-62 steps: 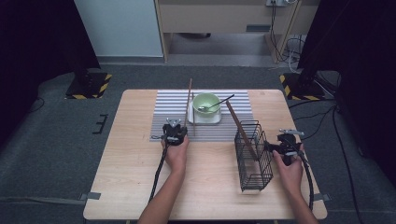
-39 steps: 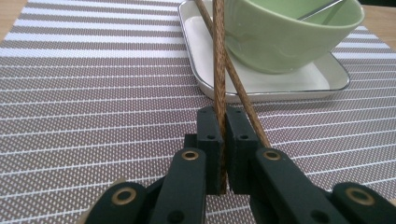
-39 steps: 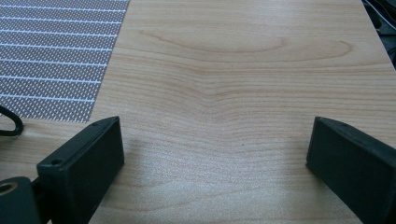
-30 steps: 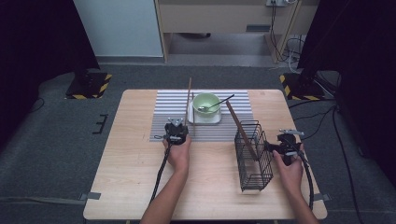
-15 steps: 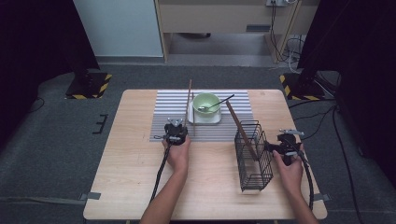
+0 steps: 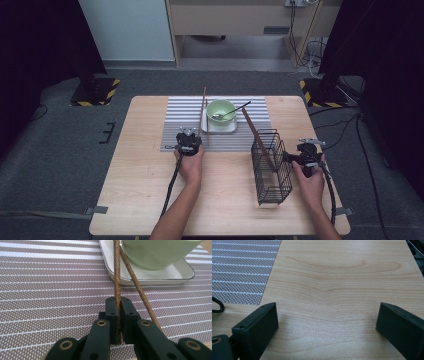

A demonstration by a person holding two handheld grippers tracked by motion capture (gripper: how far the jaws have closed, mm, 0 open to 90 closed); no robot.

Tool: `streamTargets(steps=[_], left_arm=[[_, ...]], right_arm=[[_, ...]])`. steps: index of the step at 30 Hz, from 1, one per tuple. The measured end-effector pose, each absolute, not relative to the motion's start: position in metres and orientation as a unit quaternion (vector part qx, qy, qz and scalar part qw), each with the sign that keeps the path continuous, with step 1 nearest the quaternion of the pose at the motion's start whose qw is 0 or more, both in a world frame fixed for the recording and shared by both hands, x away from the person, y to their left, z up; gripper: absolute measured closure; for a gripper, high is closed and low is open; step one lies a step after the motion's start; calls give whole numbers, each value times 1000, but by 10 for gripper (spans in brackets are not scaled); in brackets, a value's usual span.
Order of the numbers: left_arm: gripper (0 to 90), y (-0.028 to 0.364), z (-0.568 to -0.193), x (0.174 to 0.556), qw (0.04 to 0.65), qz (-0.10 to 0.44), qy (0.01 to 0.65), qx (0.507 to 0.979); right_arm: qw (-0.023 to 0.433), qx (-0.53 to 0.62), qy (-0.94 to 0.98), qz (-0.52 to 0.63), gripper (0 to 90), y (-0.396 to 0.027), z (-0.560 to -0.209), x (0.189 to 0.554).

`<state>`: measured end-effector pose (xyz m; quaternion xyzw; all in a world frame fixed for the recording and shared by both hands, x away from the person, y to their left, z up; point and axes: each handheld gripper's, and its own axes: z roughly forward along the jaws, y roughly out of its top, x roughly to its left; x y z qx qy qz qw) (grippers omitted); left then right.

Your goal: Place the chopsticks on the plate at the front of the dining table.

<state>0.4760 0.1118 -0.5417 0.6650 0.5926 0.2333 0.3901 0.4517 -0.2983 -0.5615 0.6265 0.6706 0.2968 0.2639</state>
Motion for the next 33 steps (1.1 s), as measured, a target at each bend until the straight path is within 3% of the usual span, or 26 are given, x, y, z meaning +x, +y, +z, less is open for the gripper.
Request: streamTargets(steps=[33], left_arm=[[856, 112, -540, 475, 393, 237, 587, 667]], right_arm=[[264, 627, 671, 297, 42, -298, -562, 452]])
